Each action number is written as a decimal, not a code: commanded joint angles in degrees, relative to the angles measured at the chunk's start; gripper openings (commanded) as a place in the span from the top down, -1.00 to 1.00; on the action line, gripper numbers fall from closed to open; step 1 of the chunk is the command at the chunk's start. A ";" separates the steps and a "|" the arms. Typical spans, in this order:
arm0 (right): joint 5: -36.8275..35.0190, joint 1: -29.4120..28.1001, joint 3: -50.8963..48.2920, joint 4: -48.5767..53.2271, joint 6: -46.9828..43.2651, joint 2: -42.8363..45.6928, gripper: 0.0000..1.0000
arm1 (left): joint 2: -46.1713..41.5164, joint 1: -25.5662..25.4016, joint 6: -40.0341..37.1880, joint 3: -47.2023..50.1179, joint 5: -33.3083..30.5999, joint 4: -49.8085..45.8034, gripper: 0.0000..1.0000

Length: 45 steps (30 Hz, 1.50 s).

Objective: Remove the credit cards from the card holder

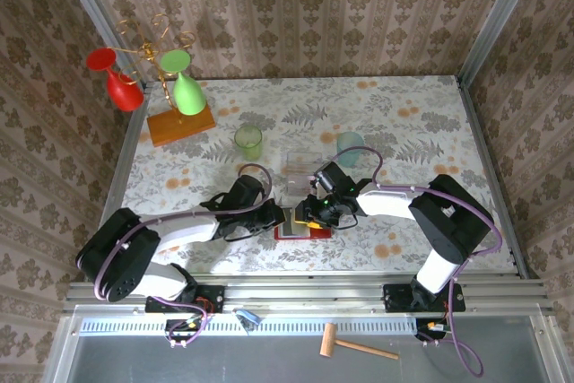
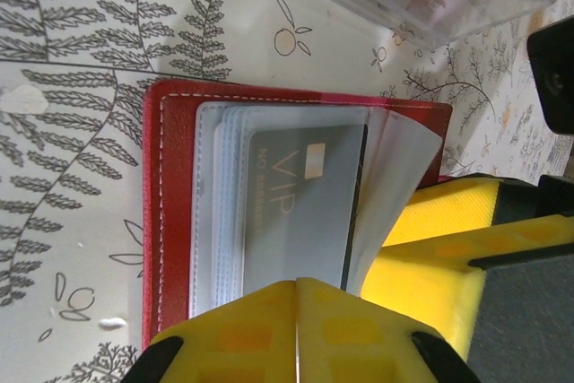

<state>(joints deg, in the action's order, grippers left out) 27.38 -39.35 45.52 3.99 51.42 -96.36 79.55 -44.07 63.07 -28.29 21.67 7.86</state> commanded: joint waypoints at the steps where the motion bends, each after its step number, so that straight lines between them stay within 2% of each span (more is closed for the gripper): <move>1: 0.57 0.33 -0.99 -0.12 0.68 0.88 0.18 | 1.57 -0.57 1.02 -1.73 1.77 2.68 0.84; 11: 0.49 0.46 -0.96 0.44 0.60 2.29 0.18 | 4.74 -1.80 1.36 -3.08 2.98 5.36 0.85; 26: -3.46 3.52 -2.68 8.26 -1.51 12.48 0.11 | 7.45 -2.25 0.48 -6.44 4.71 5.92 0.85; 45: -8.45 6.99 -6.62 16.56 -4.30 21.74 0.13 | 17.15 -4.40 1.53 -13.05 7.34 10.88 0.85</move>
<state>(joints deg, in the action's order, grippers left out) 21.34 -32.88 39.66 17.21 48.29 -76.73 95.66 -47.99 63.75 -39.57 27.53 17.04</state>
